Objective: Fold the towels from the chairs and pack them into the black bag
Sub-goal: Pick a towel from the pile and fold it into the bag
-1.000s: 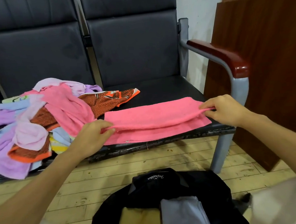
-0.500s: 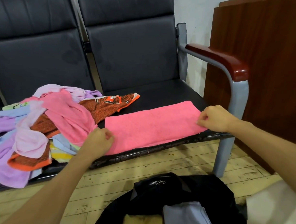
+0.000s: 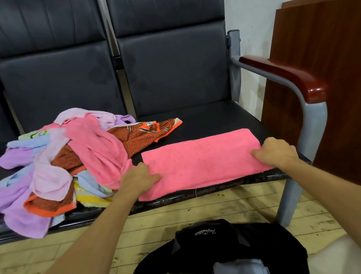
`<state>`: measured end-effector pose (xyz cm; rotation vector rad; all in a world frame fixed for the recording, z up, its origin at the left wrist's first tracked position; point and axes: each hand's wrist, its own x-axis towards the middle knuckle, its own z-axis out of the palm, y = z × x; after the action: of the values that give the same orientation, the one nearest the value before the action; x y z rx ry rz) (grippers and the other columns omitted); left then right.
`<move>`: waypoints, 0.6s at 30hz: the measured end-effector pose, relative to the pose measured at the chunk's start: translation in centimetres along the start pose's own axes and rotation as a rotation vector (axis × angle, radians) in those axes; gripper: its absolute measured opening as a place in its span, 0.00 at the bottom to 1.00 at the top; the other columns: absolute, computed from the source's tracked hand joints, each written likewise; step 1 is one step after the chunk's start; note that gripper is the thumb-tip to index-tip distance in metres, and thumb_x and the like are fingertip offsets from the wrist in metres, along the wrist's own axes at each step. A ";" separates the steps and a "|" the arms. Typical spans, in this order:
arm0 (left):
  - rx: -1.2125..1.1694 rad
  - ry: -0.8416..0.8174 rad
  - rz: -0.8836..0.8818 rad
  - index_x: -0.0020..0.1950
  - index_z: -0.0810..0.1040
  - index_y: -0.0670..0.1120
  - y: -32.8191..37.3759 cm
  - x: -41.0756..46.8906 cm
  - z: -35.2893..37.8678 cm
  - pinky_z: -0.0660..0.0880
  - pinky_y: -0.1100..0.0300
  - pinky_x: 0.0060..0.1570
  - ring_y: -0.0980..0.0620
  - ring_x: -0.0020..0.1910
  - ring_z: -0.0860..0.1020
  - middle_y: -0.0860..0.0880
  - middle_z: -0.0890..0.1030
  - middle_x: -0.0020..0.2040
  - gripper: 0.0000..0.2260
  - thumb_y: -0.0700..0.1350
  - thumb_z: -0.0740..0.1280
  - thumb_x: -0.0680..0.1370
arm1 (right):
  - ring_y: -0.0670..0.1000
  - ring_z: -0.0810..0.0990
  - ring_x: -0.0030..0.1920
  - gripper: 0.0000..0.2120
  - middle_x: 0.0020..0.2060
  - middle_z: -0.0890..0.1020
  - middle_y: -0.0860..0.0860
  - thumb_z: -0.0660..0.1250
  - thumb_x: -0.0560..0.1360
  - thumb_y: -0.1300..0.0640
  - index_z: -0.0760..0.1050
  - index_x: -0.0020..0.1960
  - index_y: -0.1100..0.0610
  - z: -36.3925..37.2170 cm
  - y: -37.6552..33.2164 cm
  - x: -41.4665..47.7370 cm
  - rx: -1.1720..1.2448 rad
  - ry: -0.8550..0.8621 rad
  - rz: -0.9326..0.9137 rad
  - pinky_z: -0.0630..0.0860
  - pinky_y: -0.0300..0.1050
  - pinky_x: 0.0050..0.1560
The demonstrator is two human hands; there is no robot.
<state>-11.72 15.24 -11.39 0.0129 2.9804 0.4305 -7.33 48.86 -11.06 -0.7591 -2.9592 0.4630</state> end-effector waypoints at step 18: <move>-1.518 -0.287 -0.369 0.41 0.66 0.51 0.0 -3.1 -1.0 0.55 0.69 0.20 0.55 0.20 0.60 0.49 0.67 0.29 0.13 0.40 0.69 0.76 | 0.61 0.80 0.52 0.29 0.56 0.78 0.62 0.74 0.70 0.62 0.67 0.68 0.65 -1.5 0.9 -0.2 0.897 -0.296 0.246 0.79 0.52 0.40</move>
<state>-8.78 14.89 -10.03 -0.5216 1.6423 2.1301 -6.56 49.89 -9.90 -0.9505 -2.4129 1.8615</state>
